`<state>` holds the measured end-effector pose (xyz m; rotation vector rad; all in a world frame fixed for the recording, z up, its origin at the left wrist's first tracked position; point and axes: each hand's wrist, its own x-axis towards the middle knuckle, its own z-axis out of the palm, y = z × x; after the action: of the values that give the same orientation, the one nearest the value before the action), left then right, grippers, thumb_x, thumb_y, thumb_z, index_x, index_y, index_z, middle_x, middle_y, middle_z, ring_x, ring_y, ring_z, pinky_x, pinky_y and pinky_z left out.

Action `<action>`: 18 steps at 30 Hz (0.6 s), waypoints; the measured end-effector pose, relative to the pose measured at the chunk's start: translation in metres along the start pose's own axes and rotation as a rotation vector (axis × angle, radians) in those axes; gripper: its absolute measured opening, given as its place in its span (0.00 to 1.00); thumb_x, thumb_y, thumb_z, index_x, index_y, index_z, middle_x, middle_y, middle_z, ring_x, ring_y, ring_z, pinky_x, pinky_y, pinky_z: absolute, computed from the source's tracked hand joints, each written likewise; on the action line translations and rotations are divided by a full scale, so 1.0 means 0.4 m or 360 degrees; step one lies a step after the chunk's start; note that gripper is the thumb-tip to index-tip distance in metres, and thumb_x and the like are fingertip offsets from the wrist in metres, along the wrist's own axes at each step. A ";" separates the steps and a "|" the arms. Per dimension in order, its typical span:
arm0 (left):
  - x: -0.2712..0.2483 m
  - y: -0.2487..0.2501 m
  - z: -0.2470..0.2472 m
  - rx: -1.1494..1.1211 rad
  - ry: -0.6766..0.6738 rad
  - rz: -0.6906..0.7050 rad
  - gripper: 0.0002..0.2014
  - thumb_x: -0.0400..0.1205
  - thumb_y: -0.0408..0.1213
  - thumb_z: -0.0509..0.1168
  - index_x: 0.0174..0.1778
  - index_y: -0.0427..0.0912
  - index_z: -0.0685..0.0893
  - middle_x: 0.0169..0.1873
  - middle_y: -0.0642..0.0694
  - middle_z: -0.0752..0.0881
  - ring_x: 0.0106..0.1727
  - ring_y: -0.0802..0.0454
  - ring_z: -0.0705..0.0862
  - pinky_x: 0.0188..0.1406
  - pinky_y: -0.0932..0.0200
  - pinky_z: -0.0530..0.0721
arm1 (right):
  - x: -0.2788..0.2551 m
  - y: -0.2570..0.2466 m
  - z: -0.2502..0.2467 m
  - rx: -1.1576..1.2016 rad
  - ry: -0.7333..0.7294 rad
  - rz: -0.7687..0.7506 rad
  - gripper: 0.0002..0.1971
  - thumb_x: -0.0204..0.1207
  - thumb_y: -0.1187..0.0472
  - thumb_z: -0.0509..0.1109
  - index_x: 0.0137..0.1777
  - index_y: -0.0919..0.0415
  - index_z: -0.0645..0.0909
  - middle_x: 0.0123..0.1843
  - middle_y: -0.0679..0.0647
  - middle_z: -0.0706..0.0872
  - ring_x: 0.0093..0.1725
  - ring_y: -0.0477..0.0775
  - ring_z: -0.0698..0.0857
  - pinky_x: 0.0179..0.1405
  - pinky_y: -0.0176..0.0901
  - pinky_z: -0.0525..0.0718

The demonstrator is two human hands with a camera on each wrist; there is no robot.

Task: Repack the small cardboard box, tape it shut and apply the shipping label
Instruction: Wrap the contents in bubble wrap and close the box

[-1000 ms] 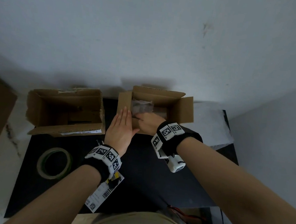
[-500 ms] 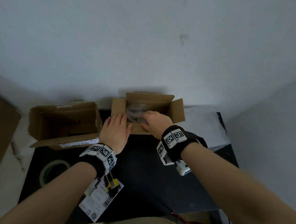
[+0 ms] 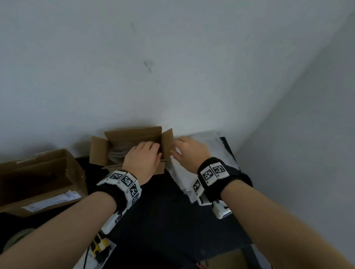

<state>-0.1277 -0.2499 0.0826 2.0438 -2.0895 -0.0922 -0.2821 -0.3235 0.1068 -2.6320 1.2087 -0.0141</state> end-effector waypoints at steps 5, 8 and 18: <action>0.057 0.118 0.039 -0.0188 0.0103 0.0254 0.20 0.81 0.43 0.49 0.51 0.39 0.85 0.44 0.43 0.87 0.46 0.44 0.86 0.37 0.54 0.85 | -0.049 0.139 0.008 0.0064 -0.0057 0.0162 0.20 0.84 0.52 0.57 0.71 0.59 0.74 0.70 0.56 0.77 0.68 0.58 0.76 0.65 0.53 0.77; 0.081 0.178 0.080 -0.0236 0.0145 0.0351 0.08 0.79 0.34 0.64 0.50 0.38 0.85 0.43 0.43 0.88 0.44 0.45 0.86 0.35 0.56 0.85 | -0.074 0.214 0.032 0.0086 -0.0053 0.0205 0.19 0.84 0.52 0.58 0.71 0.59 0.75 0.69 0.55 0.78 0.67 0.57 0.78 0.64 0.50 0.77; 0.108 0.252 0.245 -0.0141 -0.0551 0.0071 0.18 0.85 0.47 0.56 0.67 0.42 0.76 0.64 0.45 0.78 0.63 0.48 0.76 0.55 0.53 0.80 | -0.100 0.371 0.171 0.0280 -0.0412 0.0262 0.26 0.78 0.50 0.68 0.74 0.57 0.71 0.75 0.54 0.71 0.72 0.55 0.71 0.69 0.46 0.71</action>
<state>-0.2465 -0.2999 0.0116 2.0455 -2.2751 -0.5578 -0.4116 -0.3719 0.0107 -2.2939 1.2649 0.2312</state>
